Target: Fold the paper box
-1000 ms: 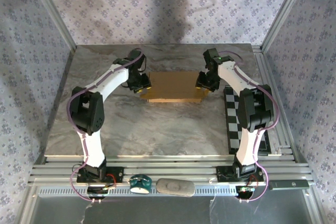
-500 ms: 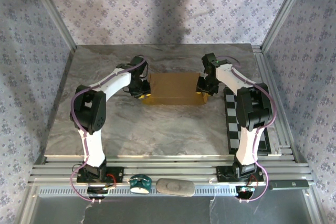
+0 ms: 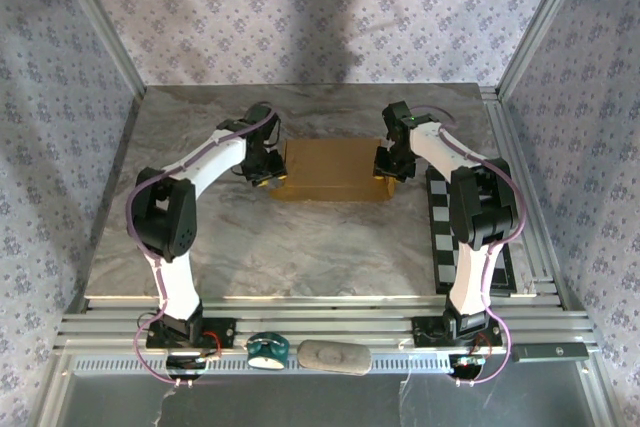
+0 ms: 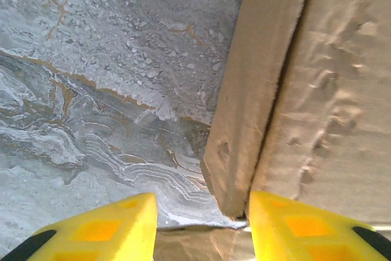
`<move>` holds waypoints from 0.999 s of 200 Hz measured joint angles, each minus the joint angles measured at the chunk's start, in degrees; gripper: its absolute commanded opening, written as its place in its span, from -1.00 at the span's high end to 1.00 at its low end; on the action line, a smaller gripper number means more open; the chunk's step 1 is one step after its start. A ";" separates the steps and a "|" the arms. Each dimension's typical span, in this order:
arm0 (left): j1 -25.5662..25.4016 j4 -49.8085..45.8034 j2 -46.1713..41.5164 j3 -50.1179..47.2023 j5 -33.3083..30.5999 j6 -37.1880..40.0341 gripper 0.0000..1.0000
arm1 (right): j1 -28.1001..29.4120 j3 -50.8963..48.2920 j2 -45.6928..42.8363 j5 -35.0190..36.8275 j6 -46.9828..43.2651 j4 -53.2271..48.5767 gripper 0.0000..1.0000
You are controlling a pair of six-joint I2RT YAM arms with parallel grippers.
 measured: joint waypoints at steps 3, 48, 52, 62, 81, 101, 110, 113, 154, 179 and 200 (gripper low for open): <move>0.00 0.02 -0.24 0.00 0.04 0.00 0.09 | 0.00 0.00 0.00 0.07 0.00 -0.02 0.26; -0.02 1.53 0.35 0.68 2.27 -0.02 0.11 | 0.00 0.13 0.00 0.33 -0.24 -0.37 0.23; -0.07 1.53 0.85 1.07 2.54 0.02 0.11 | 0.00 0.15 0.00 0.33 -0.24 -0.42 0.23; -0.13 1.73 2.23 1.84 2.89 0.00 0.13 | 0.00 0.24 0.00 0.33 -0.24 -0.48 0.23; -0.44 2.19 4.22 1.86 2.97 0.00 0.25 | 0.00 0.37 0.00 0.33 -0.24 -0.61 0.23; -0.48 2.89 5.09 1.38 3.56 0.15 0.42 | 0.00 0.37 0.02 0.31 -0.24 -0.68 0.23; -0.70 3.34 5.14 1.33 3.72 0.04 0.47 | 0.00 0.37 0.04 0.31 -0.24 -0.66 0.23; -0.72 3.45 5.14 1.33 3.76 0.31 0.48 | 0.00 0.37 0.07 0.31 -0.24 -0.66 0.23; -0.85 4.74 5.11 0.72 4.22 0.44 0.55 | -0.02 0.46 0.63 0.22 -0.26 -0.63 0.22; -0.85 4.74 5.05 0.72 4.20 0.46 0.50 | -0.02 0.68 0.76 0.37 -0.37 -1.03 0.09; -0.85 4.39 4.68 0.57 3.21 0.33 0.30 | -0.04 0.74 0.59 1.73 -0.33 -1.60 -0.10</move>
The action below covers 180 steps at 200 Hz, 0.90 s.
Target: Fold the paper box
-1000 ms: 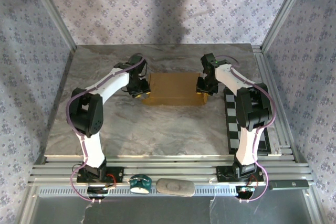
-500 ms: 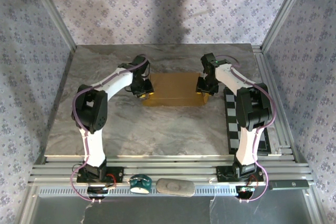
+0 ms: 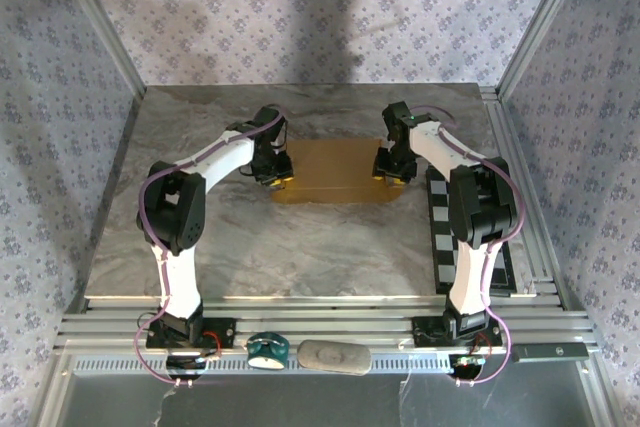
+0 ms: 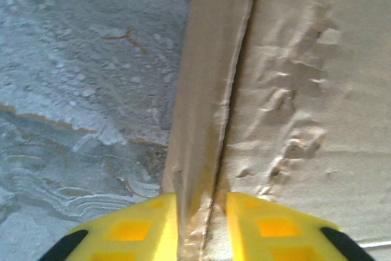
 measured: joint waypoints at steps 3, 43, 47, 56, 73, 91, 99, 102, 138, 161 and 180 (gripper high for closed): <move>0.00 -0.20 -0.13 0.00 -0.24 0.20 0.28 | -0.02 0.00 -0.13 0.46 0.35 -0.13 -0.12; 0.00 -4.61 -2.80 1.05 -6.08 1.01 0.05 | -1.16 0.00 -5.46 8.20 1.70 -3.39 -0.24; 0.00 -5.27 -3.15 1.38 -6.71 1.16 0.04 | -1.42 0.00 -6.32 8.98 1.79 -3.72 -0.25; 0.02 -6.51 -4.17 2.08 -8.07 1.62 0.02 | -1.97 0.00 -8.22 10.56 1.86 -4.39 -0.26; 0.04 -8.39 -6.75 2.62 -9.29 2.34 0.02 | -2.73 0.00 -11.76 12.09 1.84 -5.22 -0.27; 0.04 -9.42 -9.66 2.67 -8.41 3.45 0.02 | -2.60 -0.13 -14.16 10.19 1.92 -5.42 -0.27; 0.04 -9.33 -10.67 2.47 -7.15 3.78 0.02 | -2.27 -0.52 -14.56 8.22 2.12 -5.18 -0.27; 0.04 -9.18 -10.95 2.34 -6.80 3.91 0.02 | -2.10 -0.85 -14.67 7.15 2.27 -4.98 -0.28; 0.00 -7.08 -11.50 -2.54 -0.85 4.61 0.02 | 0.50 -5.55 -12.76 -2.89 3.37 -2.69 -0.30; 0.00 -5.88 -10.78 -6.05 1.84 4.59 0.02 | 1.16 -5.95 -10.01 -6.82 3.34 -2.16 -0.30; -0.24 -4.98 -10.08 -7.39 2.97 4.61 0.02 | 1.18 -6.19 -8.55 -8.22 3.32 -1.68 -0.29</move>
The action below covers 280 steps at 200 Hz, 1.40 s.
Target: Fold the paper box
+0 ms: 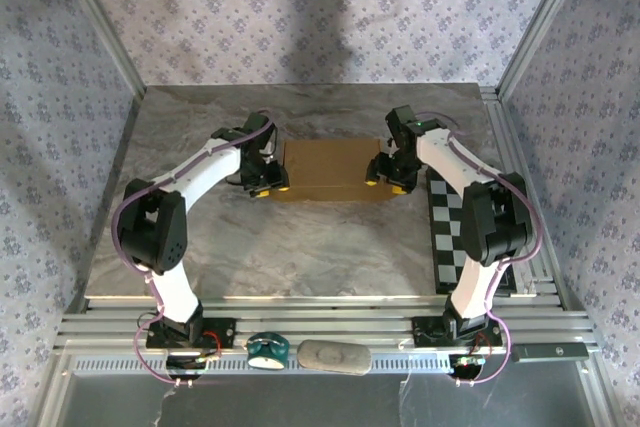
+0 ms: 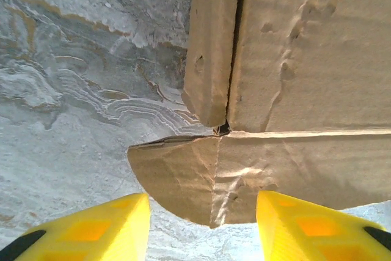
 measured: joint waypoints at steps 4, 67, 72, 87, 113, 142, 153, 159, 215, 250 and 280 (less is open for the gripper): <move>-0.02 0.17 0.04 -0.22 0.13 0.00 0.02 | 0.00 -0.04 0.11 -0.13 0.00 -0.02 -0.29; -0.35 3.50 0.02 -3.56 1.60 -0.04 0.04 | 0.22 -4.31 0.13 -0.94 -0.26 2.43 -0.26; -0.35 3.93 0.02 -3.80 1.73 -0.04 0.04 | 0.17 -4.55 0.13 -1.27 -0.24 2.62 -0.26; -0.35 5.11 0.02 -4.48 2.10 -0.22 0.04 | -0.13 -4.74 0.13 -2.47 -0.24 3.37 -0.26; -0.35 7.02 0.02 -5.49 2.16 -0.61 0.04 | -1.09 -4.74 0.13 -4.81 -0.22 5.11 -0.26; -0.35 8.98 0.02 -5.88 2.58 -0.68 0.04 | -2.67 -5.86 0.13 -8.00 -0.15 7.37 -0.25; -0.35 9.68 -0.02 -5.88 2.84 -0.68 0.05 | -3.26 -6.62 0.13 -9.25 -0.11 8.15 -0.24; -0.35 10.01 -0.04 -5.88 3.02 -0.68 0.06 | -3.58 -7.04 0.13 -9.99 0.04 8.57 -0.23; -0.28 13.68 -0.04 -7.50 5.03 -1.60 0.14 | -5.35 -9.07 0.13 -14.82 1.40 11.02 -0.08; 0.24 14.64 -0.04 -8.07 5.60 -2.12 0.22 | -5.86 -9.57 0.13 -16.15 2.34 11.34 0.08; 0.52 14.95 -0.07 -8.11 5.57 -2.43 0.34 | -6.08 -9.64 0.13 -16.52 2.84 11.32 0.21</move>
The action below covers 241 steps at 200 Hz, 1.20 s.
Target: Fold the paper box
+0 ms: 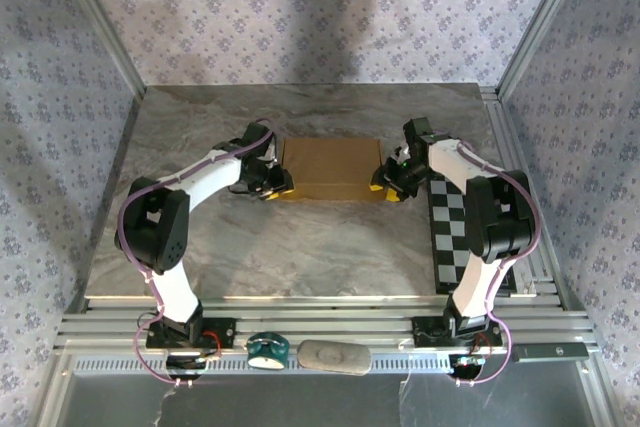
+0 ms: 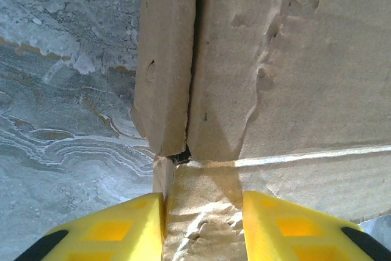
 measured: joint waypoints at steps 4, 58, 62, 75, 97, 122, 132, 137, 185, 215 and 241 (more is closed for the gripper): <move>0.00 0.00 0.00 0.00 0.00 -0.11 0.35 | -0.09 -0.02 0.00 0.00 0.02 0.00 0.23; 0.94 1.86 -0.98 -1.86 0.72 -2.25 0.61 | -1.55 -1.68 -0.04 -2.03 1.57 1.22 0.47; 1.07 2.19 -1.14 -2.14 0.98 -2.86 0.62 | -1.66 -1.81 -0.04 -2.34 1.57 1.36 0.50; 1.62 3.63 -1.68 -3.21 1.62 -4.02 0.69 | -2.10 -2.27 -0.15 -3.17 2.43 1.79 0.58; 2.45 6.01 -2.36 -4.96 2.71 -6.14 0.81 | -2.69 -2.51 -0.31 -4.28 3.74 2.47 0.70; 2.97 7.87 -2.71 -6.12 3.56 -7.93 0.93 | -3.04 -2.51 -0.35 -4.83 4.98 3.02 0.84; 3.10 8.41 -2.71 -6.34 3.72 -8.50 0.95 | -3.19 -2.49 -0.35 -4.90 5.62 3.06 0.89; 3.17 8.68 -2.71 -6.45 3.89 -8.94 0.98 | -3.23 -2.49 -0.35 -4.94 5.90 3.15 0.93; 3.93 11.47 -3.69 -8.02 5.16 -12.02 1.00 | -3.80 -2.47 -0.35 -5.92 8.07 3.91 1.00; 4.74 12.92 -4.11 -8.50 6.10 -14.38 1.00 | -3.89 -2.12 -0.35 -6.45 9.27 3.93 1.00; 5.09 13.33 -4.11 -8.46 6.58 -15.50 0.95 | -4.00 -1.07 -0.35 -6.60 9.66 3.52 1.00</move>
